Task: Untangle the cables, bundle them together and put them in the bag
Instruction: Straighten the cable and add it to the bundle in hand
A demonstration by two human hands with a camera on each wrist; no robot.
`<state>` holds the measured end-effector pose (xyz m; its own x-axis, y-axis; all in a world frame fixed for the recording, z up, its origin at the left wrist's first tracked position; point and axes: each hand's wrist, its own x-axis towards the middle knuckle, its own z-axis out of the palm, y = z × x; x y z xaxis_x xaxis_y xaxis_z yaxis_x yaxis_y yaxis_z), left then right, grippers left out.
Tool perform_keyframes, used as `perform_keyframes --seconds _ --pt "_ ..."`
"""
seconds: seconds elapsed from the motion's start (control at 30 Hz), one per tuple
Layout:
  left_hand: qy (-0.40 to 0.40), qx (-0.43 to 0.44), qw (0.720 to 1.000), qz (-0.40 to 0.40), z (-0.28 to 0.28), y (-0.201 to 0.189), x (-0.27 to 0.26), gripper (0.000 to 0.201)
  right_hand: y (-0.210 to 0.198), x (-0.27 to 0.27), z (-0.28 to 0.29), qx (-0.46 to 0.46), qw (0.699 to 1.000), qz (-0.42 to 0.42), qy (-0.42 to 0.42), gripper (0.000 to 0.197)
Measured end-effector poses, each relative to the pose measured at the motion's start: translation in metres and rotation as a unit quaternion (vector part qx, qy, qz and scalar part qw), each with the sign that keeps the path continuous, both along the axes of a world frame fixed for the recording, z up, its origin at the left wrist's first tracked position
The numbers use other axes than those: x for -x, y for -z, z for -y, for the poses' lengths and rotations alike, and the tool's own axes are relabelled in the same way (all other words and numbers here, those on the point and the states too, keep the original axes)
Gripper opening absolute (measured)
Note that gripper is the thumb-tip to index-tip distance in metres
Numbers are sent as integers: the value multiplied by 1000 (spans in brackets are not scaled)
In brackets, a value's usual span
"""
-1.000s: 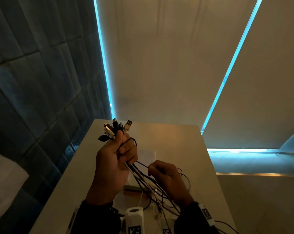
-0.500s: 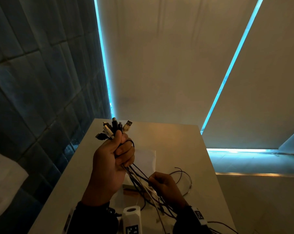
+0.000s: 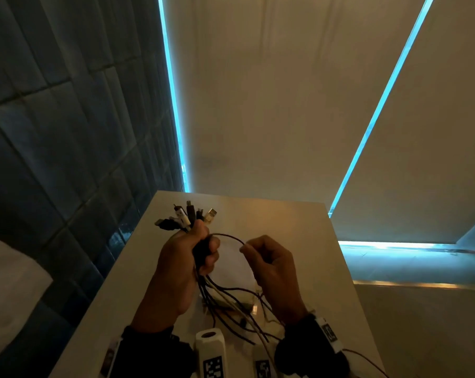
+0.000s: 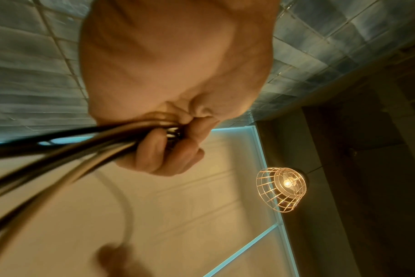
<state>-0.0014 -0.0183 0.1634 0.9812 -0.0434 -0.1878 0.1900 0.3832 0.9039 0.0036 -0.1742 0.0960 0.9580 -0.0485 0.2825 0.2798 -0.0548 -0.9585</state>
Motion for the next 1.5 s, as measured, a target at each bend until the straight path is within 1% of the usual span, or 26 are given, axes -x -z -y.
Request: perform_keyframes --seconds 0.07,0.1,0.17,0.27,0.4,0.5,0.63,0.77,0.93,1.1,1.23,1.33,1.43,1.5 --pt "-10 -29 1000 -2 4 1 1 31 -23 6 -4 -33 997 28 -61 15" --pt "-16 -30 999 -1 5 1 2 32 -28 8 -6 -40 995 30 -89 16" --pt "-26 2 1000 5 6 -2 2 33 -31 11 -6 -35 991 27 -123 16" --pt "-38 65 997 14 6 -6 3 31 -26 12 -3 -24 991 6 -131 16" --pt "-51 89 994 31 9 -5 2 31 -21 10 3 -17 988 -40 -150 20" --pt "-40 132 990 41 11 -6 4 28 -13 11 5 -3 986 -53 -159 19" --pt "-17 175 983 61 9 -5 5 27 4 11 9 -14 985 -81 -154 22" --pt "-19 184 981 65 9 -4 5 27 23 9 8 7 985 -85 -152 21" --pt "-10 193 979 67 7 -3 4 31 50 5 8 3 982 -123 -146 19" --pt "-13 183 980 72 4 -3 6 29 84 4 10 50 978 -162 -120 21" --pt "-9 181 981 74 3 -2 5 29 97 0 10 63 975 -179 -113 19" --pt "-5 190 979 76 -1 -4 3 30 111 -1 13 79 972 -194 -108 22" --pt "1 182 981 59 -4 -3 1 32 127 1 17 118 964 -220 -95 26" --pt "5 169 985 41 -6 -3 0 30 124 -2 17 136 963 -220 -72 23"
